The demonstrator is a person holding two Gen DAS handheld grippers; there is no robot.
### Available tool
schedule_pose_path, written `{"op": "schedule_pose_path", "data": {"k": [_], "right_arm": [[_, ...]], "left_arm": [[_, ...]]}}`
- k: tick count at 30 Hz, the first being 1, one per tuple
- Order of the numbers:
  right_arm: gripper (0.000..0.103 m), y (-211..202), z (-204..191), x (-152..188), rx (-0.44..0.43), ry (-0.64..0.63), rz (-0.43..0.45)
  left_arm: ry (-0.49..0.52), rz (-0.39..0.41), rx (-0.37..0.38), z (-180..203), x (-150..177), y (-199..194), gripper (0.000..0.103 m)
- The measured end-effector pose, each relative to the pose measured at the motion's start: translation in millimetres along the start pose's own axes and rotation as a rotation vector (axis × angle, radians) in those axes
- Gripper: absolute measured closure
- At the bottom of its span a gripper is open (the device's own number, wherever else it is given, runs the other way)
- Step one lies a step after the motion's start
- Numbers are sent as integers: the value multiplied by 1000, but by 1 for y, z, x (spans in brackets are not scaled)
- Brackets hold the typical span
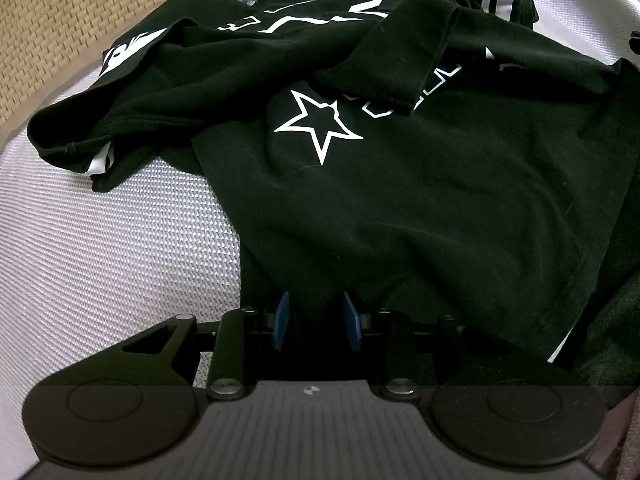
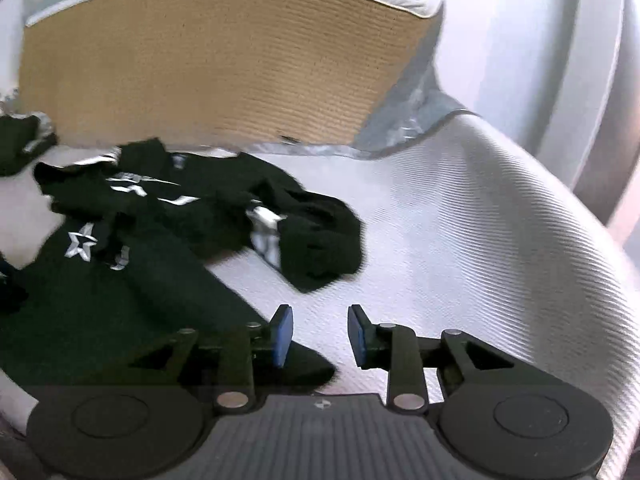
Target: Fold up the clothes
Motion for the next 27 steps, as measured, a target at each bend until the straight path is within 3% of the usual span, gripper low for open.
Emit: {"op": "schedule_pose_path", "data": {"k": [8, 17, 24, 27], "right_arm": [[69, 24, -67, -24, -85, -141, 28], [69, 69, -127, -34, -218, -186, 6], [65, 98, -123, -48, -287, -23, -31], [63, 111, -128, -41, -284, -80, -68]], "left_arm": [[0, -3, -10, 2, 0, -1, 69], [2, -3, -17, 3, 0, -1, 69], [-7, 2, -7, 3, 1, -1, 69], [-11, 2, -13, 3, 1, -1, 69]]}}
Point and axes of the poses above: each gripper's, at about its wrist camera, not at the fingertips, and y roughly the way its jaws point, z to its right, x to its underside, the point moved 10 cm from there along y, roughly the way its jaws point, and after that the axes turned 3 degrees about x, right-handed, at the moved point
